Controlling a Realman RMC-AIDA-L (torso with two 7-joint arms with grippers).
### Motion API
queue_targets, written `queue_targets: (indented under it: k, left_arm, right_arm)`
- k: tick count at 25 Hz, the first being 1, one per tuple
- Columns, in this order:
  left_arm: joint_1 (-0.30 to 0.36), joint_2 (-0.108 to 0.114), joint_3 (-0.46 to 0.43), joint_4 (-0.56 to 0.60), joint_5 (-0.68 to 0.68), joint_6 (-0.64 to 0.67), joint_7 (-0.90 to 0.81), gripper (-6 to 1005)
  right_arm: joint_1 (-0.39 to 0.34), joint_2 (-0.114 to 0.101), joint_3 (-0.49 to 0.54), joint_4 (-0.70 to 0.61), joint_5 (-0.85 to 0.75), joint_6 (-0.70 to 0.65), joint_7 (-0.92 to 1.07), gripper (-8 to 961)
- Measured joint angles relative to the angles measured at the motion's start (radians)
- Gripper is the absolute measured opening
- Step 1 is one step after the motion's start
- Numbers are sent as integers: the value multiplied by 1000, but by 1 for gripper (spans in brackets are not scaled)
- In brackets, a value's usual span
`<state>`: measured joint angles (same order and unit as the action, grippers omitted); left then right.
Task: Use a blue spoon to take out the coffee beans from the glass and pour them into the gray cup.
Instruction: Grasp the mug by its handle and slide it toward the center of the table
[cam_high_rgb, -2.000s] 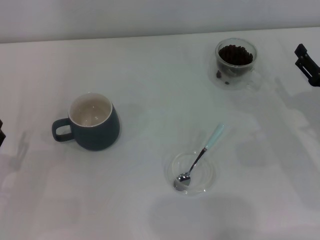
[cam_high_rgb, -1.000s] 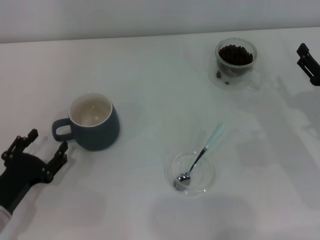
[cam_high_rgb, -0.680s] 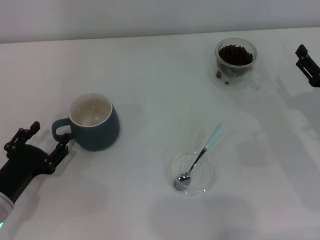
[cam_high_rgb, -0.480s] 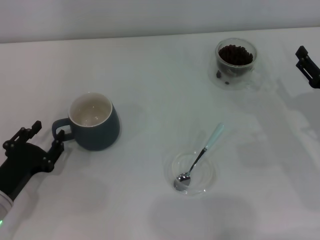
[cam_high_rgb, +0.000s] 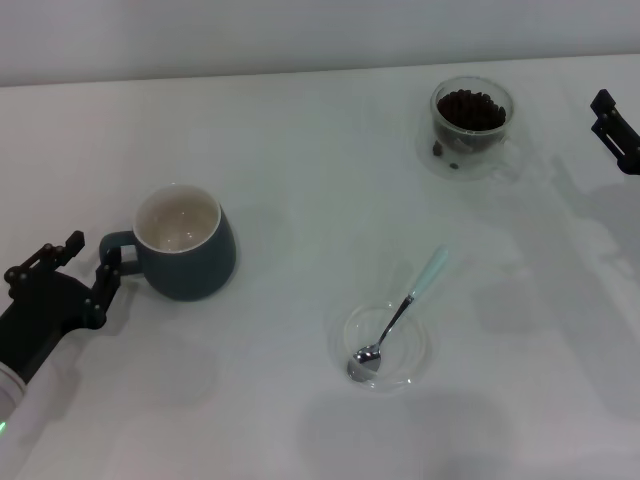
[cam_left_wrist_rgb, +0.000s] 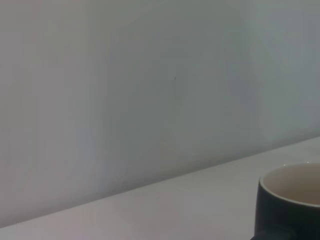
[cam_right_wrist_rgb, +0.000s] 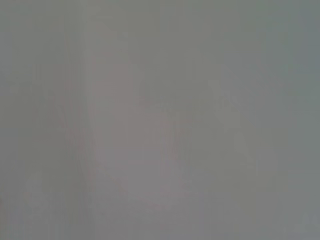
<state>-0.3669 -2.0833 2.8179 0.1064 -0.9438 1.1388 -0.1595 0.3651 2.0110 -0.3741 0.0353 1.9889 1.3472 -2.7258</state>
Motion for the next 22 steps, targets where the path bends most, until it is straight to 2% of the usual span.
queue_targets:
  k: [4,7,12,17,22]
  left_arm:
    - [-6,0,0,-2,-9,-7,0,453]
    - [-12,0,0,-3,-9,-14,9,374]
    - [-16,0,0,3,-9,-16,28,160]
    - [-26,0,11,4,5,-17,33,102]
    - [-29,-1,12,20,20,-16,52,102]
  right_arm:
    - [0,0,0,0,1,0,0,842]
    - [0,0,1,-2,2,0,0,842]
    - [3,0,1,-6,2,0,0,841]
    - [7,0,1,-7,2,-2,0,841]
    - [9,0,1,-9,2,-2,0,841]
